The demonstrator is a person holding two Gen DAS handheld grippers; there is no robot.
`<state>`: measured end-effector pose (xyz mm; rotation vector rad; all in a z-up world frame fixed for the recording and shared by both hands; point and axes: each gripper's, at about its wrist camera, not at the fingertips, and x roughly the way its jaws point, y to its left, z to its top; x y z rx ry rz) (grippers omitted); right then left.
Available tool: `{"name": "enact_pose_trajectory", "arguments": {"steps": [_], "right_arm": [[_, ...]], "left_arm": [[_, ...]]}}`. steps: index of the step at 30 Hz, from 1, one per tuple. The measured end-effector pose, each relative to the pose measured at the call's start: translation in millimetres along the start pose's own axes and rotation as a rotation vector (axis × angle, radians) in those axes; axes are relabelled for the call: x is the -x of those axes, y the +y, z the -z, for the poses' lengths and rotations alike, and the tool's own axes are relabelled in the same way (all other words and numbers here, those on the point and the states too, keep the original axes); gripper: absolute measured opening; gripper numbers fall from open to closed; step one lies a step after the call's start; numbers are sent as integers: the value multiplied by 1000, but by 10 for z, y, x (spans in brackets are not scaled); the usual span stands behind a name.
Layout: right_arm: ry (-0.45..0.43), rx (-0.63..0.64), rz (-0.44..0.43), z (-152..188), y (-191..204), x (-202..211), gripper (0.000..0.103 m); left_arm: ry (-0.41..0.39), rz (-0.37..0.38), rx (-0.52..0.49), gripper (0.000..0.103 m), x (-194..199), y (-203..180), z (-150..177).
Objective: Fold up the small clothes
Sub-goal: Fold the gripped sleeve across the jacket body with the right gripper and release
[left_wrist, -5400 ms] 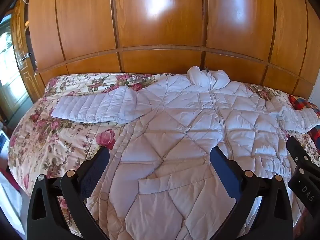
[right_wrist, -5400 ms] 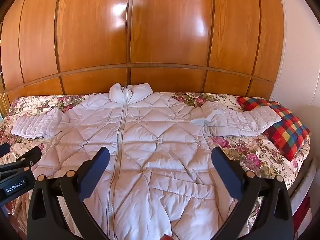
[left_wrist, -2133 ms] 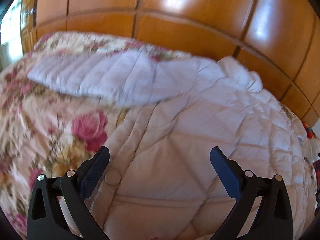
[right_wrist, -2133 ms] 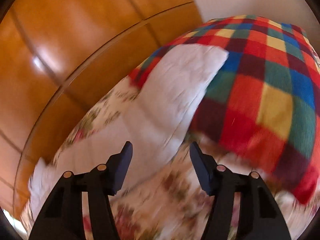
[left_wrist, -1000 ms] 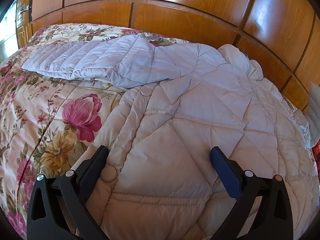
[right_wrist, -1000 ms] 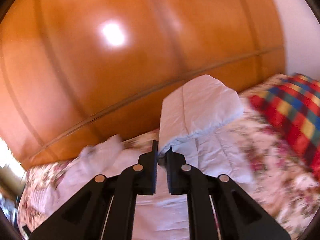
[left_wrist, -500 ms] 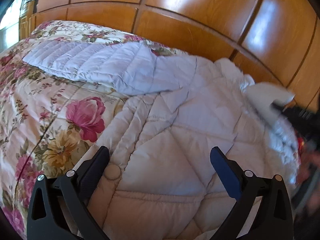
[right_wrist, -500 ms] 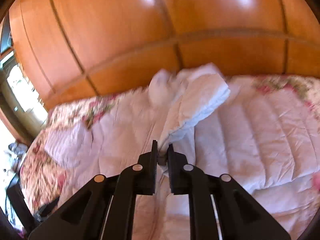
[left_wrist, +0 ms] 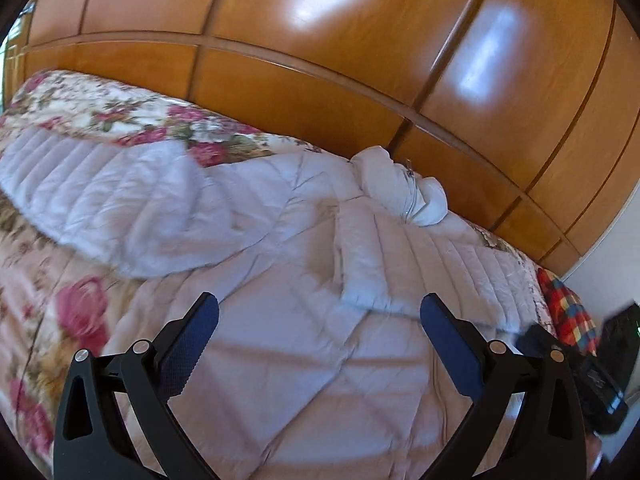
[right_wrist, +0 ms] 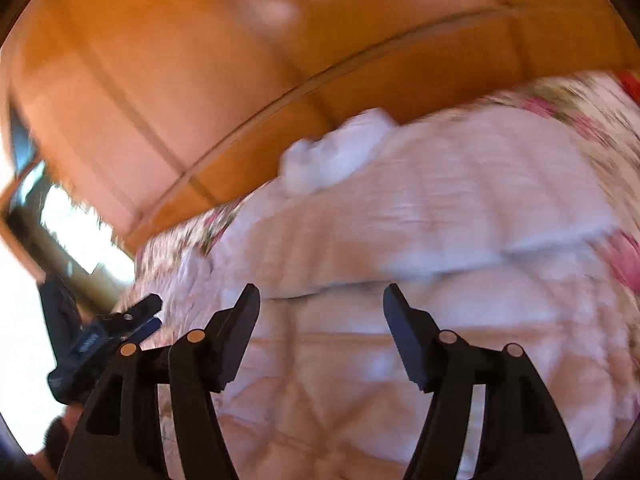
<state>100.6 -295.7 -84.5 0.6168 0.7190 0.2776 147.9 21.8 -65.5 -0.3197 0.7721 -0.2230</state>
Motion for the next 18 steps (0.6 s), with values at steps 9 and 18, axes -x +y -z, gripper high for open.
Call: {"name": "enact_pose_trajectory", "arguments": {"steps": [9, 18], "right_arm": [[-130, -514, -24, -221, -1231, 273, 58], [-261, -310, 151, -573, -1104, 245, 6]], "left_arm": [[157, -20, -52, 49, -880, -247, -210], [173, -1, -139, 3, -880, -369, -262]]}}
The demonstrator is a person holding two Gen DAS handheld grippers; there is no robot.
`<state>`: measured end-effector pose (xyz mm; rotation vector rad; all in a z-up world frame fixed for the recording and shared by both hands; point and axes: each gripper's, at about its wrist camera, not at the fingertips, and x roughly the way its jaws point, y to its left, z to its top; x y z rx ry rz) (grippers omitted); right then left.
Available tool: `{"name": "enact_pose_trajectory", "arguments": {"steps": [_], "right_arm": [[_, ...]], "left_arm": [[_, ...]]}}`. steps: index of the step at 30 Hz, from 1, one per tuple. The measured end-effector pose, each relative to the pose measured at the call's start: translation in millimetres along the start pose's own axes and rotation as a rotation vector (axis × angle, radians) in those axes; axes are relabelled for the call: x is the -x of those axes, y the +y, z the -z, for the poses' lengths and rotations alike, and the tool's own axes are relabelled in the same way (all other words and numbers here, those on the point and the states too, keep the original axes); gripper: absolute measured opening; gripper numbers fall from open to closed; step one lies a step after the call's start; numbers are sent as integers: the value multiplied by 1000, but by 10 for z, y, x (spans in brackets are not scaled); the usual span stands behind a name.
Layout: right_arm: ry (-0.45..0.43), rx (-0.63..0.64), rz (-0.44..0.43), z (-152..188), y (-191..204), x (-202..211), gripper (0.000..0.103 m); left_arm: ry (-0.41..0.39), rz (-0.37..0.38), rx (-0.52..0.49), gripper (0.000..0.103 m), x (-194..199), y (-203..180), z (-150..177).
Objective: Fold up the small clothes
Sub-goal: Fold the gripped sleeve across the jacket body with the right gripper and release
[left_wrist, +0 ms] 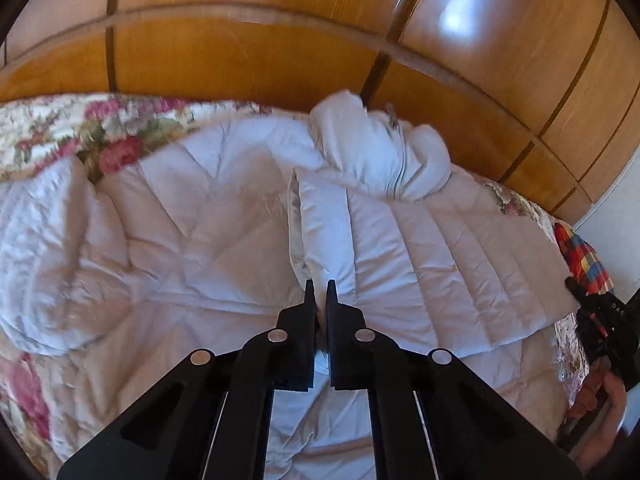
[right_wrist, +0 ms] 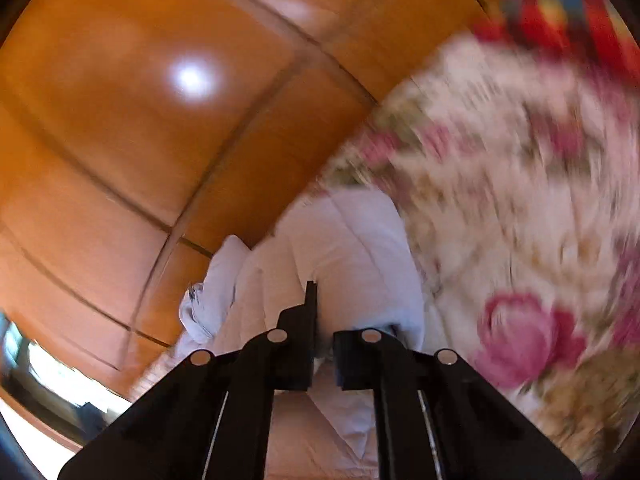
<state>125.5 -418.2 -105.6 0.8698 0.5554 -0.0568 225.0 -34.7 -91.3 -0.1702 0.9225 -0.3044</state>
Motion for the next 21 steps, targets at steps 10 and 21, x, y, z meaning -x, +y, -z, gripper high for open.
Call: {"name": "enact_pose_trajectory", "arguments": {"steps": [10, 21], "right_arm": [[83, 44, 124, 314, -207, -317, 9], [58, 98, 87, 377, -93, -180, 45]], "left_arm": [[8, -45, -62, 6, -175, -7, 271], [-154, 7, 119, 64, 833, 784, 288]]}}
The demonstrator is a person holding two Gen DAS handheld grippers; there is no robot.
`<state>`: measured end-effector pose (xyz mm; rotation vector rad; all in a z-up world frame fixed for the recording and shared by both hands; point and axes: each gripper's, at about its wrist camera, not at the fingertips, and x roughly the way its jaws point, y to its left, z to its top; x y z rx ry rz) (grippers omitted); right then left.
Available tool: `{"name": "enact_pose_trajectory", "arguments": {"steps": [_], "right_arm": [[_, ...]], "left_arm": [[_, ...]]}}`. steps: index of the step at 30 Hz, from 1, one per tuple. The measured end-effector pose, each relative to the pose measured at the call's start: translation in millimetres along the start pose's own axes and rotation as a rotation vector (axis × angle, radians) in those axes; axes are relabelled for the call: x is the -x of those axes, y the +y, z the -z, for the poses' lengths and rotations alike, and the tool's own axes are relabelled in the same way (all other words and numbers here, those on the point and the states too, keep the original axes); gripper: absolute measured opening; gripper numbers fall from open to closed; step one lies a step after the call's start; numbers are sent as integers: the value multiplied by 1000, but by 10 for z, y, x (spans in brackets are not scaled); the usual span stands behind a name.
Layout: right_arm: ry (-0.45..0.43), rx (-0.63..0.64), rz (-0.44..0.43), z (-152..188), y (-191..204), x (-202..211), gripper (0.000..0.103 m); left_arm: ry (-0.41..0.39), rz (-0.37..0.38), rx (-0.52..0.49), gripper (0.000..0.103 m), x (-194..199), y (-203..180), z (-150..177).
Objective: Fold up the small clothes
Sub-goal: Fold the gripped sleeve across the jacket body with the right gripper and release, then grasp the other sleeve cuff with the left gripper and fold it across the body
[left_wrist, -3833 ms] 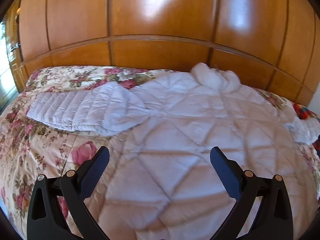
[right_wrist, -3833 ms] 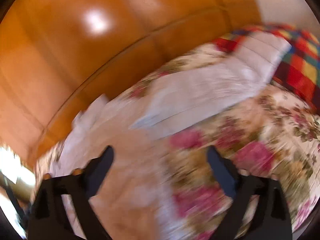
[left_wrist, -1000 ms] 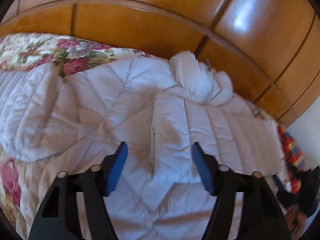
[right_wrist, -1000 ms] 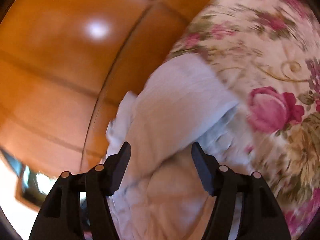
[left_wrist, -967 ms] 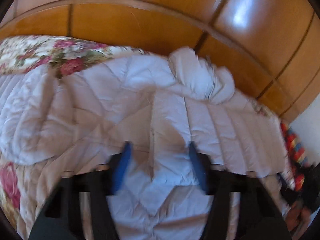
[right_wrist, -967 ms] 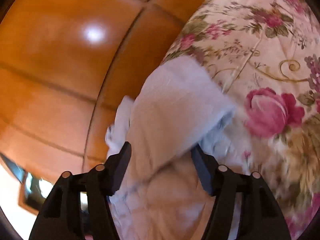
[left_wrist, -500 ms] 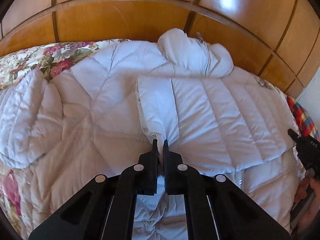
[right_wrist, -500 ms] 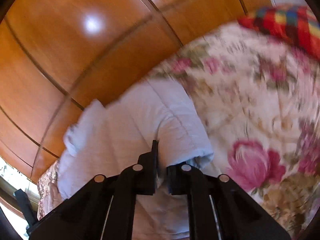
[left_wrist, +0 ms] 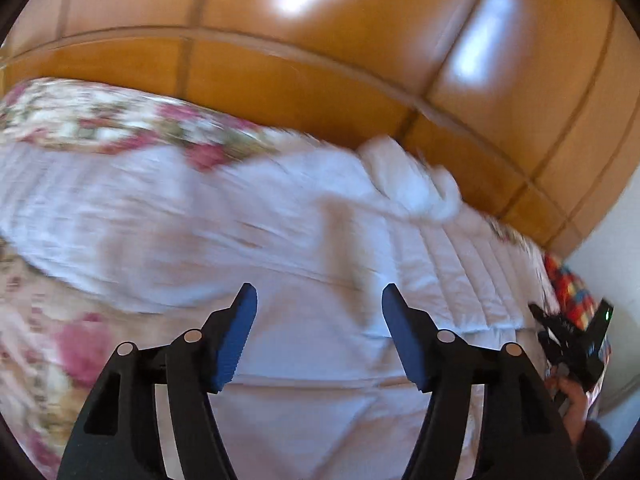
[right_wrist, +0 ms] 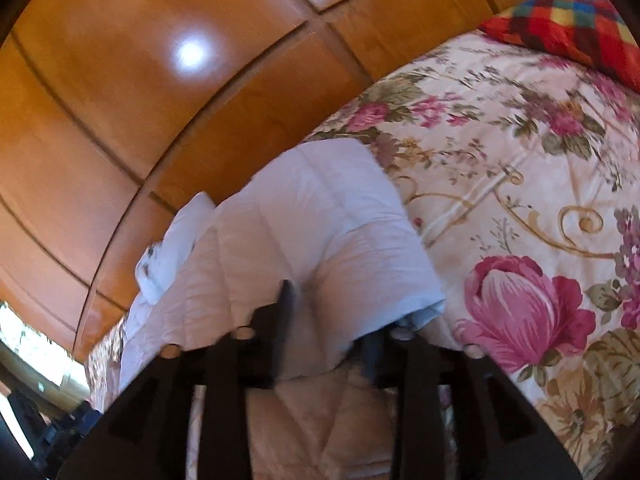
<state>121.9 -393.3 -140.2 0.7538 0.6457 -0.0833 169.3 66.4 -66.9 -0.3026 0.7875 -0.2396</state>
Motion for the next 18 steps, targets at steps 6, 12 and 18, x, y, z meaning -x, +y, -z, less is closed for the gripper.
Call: {"name": "enact_pose_trajectory", "arguments": {"steps": [6, 12, 18], "right_arm": [[-85, 258, 132, 260, 613, 446, 65], [-58, 448, 107, 653, 945, 506, 65], [25, 459, 127, 786, 882, 270, 65]], "left_arm": [[-168, -150, 262, 84, 571, 1158, -143], [-190, -276, 451, 84, 713, 2113, -195], [-225, -327, 711, 78, 777, 2959, -218]]}}
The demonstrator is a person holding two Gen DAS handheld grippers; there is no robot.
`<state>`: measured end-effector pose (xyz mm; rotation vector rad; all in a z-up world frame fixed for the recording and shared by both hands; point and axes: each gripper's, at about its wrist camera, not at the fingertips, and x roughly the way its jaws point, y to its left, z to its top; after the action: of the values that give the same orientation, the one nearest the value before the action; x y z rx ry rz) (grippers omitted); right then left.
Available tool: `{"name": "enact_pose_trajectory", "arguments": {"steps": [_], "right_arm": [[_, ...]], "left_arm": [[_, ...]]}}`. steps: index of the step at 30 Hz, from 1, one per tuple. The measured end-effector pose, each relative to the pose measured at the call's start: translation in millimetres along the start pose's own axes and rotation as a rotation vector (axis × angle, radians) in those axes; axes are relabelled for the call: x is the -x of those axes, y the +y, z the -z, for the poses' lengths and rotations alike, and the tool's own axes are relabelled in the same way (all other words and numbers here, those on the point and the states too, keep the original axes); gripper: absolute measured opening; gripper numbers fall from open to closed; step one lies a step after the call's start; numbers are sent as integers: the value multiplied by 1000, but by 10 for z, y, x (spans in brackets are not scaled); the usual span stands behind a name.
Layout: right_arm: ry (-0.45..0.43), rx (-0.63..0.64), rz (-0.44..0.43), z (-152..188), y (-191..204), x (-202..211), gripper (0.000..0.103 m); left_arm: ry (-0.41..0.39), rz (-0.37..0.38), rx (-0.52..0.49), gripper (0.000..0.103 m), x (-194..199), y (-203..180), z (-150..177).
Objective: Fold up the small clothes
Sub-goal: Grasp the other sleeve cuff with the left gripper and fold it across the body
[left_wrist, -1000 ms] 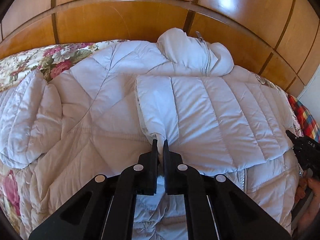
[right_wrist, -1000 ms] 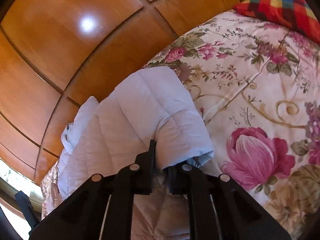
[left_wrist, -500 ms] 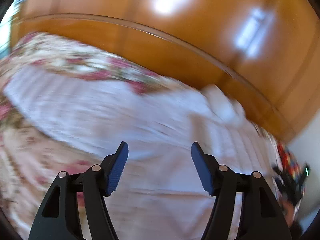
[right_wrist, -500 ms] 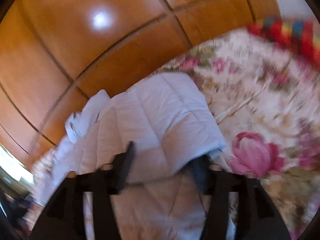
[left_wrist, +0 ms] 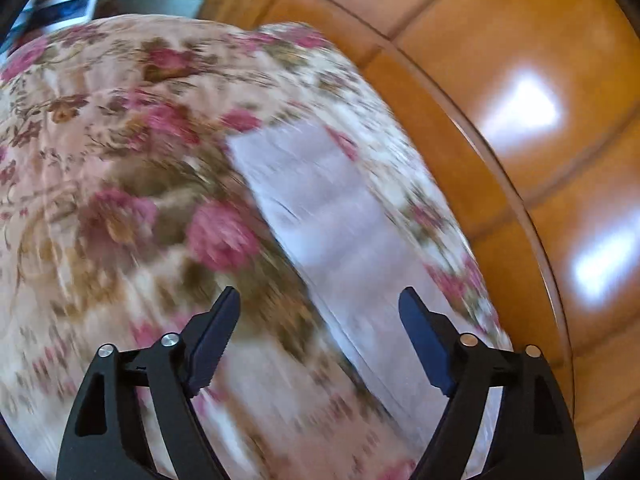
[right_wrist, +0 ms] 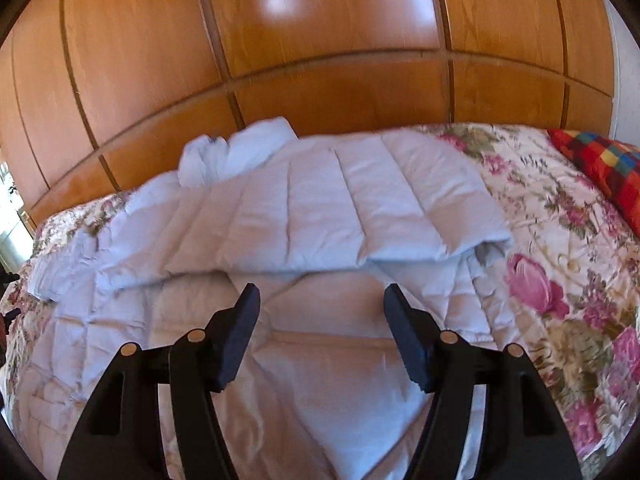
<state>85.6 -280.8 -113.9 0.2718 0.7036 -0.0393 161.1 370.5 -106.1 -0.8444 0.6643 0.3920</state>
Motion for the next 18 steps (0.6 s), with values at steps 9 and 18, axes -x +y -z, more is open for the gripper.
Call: {"name": "enact_pose_trajectory", "arguments": {"steps": [9, 18], "right_arm": [[24, -31, -12, 14, -64, -86, 67], [26, -19, 11, 23, -30, -116, 67]], "left_arm": [[3, -10, 47, 57, -441, 200, -247], [-8, -30, 48, 14, -713, 251, -436]]}}
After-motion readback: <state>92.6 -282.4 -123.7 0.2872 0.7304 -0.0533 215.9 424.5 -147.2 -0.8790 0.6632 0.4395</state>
